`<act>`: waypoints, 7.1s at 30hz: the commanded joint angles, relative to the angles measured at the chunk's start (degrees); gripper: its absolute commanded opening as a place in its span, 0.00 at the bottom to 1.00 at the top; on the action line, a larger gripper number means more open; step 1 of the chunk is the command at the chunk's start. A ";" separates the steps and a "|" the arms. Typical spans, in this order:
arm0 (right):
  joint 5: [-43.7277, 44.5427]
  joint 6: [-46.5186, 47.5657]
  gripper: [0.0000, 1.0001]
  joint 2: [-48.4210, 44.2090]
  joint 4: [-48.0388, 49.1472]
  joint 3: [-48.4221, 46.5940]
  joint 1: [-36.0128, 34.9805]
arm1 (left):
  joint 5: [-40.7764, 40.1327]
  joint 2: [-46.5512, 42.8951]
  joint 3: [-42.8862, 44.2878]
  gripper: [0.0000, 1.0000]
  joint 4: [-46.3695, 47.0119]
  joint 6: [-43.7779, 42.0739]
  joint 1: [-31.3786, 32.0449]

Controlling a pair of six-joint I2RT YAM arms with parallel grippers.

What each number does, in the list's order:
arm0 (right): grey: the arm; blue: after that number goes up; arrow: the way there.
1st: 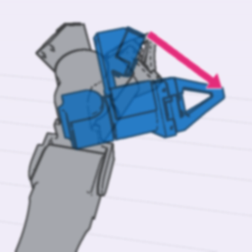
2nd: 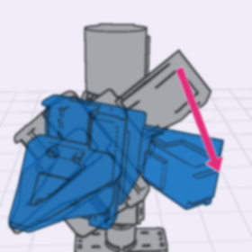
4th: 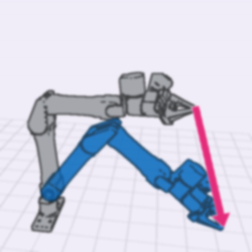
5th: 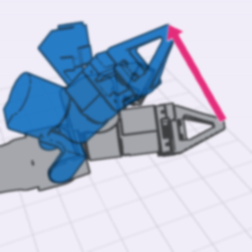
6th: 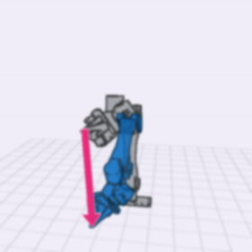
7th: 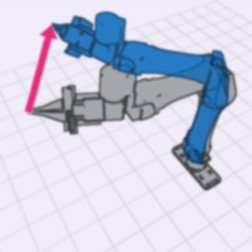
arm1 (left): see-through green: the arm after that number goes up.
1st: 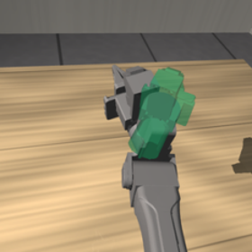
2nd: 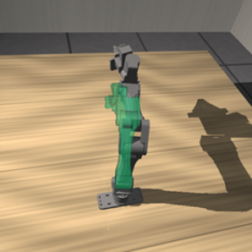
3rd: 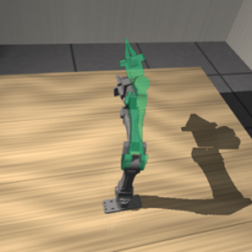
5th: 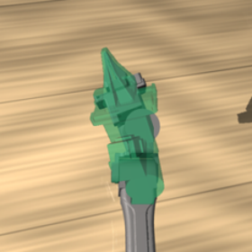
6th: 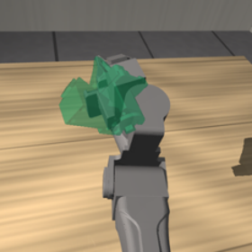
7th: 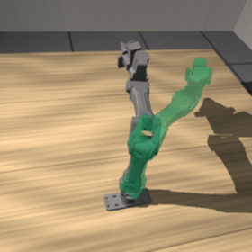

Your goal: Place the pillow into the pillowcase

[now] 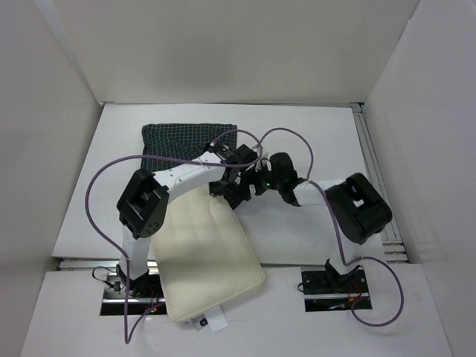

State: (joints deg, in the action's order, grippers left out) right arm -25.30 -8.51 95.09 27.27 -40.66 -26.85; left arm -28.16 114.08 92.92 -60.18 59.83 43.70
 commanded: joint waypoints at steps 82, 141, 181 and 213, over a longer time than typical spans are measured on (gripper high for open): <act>10.10 -6.52 0.84 18.79 -12.05 -36.74 12.35 | 0.29 19.07 21.08 0.00 7.52 -14.74 -10.30; 29.63 -4.26 0.87 -21.19 -22.18 -5.83 12.79 | 15.33 8.00 10.97 0.00 35.66 -58.61 -5.21; 1.32 2.98 0.00 -5.08 -17.59 -19.29 12.88 | 11.71 11.42 22.64 0.00 30.22 -49.64 -6.96; 10.36 -8.00 0.99 -28.11 -27.69 -0.05 10.77 | 21.83 5.80 16.14 0.00 39.00 -39.89 -1.08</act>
State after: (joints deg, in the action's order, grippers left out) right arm -20.88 -14.50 72.14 4.95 -43.33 -15.62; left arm -8.60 122.78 105.69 -25.19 16.99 42.11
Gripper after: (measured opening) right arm 0.993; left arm 0.051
